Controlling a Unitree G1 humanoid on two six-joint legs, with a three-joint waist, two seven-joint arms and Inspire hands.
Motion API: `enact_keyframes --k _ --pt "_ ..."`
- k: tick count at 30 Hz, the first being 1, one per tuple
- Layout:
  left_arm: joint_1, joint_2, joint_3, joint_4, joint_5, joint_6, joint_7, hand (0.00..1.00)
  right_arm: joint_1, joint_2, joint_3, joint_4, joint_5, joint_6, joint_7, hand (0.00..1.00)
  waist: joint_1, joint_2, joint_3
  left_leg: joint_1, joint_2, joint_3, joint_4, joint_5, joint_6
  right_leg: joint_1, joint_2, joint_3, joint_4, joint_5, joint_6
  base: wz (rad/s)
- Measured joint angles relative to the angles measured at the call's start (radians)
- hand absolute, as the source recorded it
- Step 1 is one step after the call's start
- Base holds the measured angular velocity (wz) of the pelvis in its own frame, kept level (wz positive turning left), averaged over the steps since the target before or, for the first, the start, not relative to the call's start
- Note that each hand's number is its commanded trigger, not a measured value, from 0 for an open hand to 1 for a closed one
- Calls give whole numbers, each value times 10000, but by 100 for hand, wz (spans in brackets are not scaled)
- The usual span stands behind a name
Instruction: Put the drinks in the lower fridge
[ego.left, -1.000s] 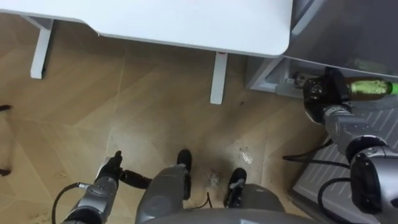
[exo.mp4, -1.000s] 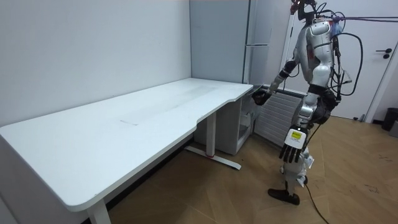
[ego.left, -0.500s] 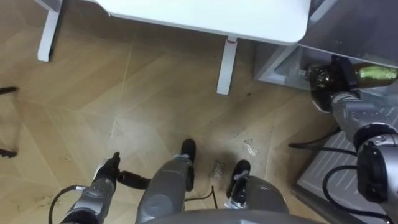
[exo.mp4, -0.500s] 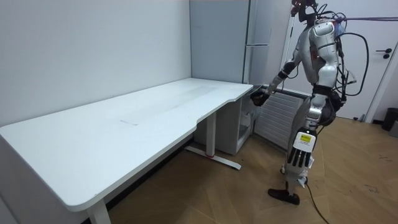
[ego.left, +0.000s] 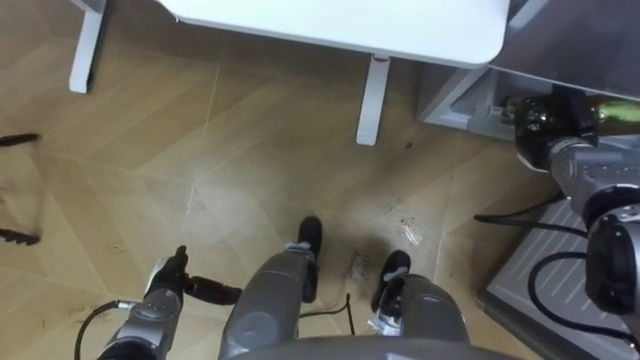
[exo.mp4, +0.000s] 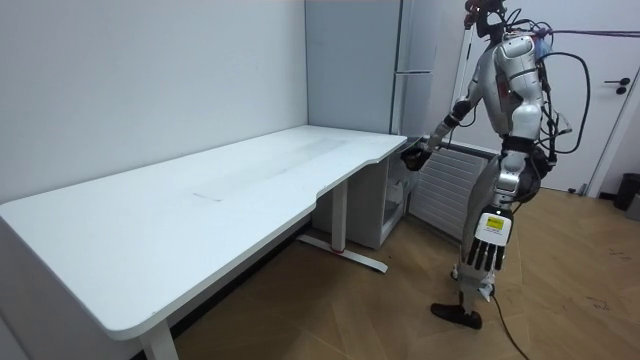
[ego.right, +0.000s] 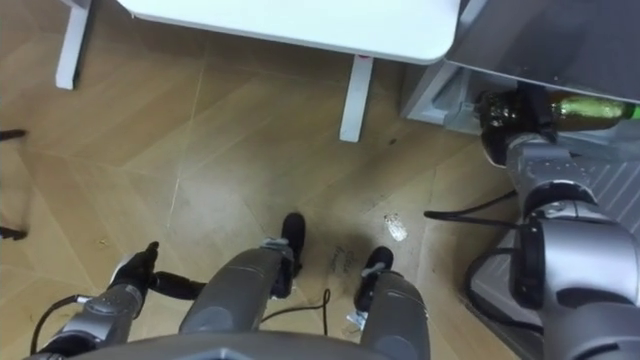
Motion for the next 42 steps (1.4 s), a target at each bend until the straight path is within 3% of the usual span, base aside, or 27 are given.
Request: enact_keyframes --k 8,42 --pt "-1 19 -1 -9 -5 -253 1 0 -315 -20 -103 1 39 -1 -305 0 -149 -21 -4 -21 -74 152 1 55 73 -169 -93 171 178 -23 37 -3" --pt "106 23 -10 -9 3 -228 0 0 -353 -109 -87 2 -35 11 -339 0 -229 -14 -8 42 -85 137 37 68 86 -78 -91 189 208 -21 55 0"
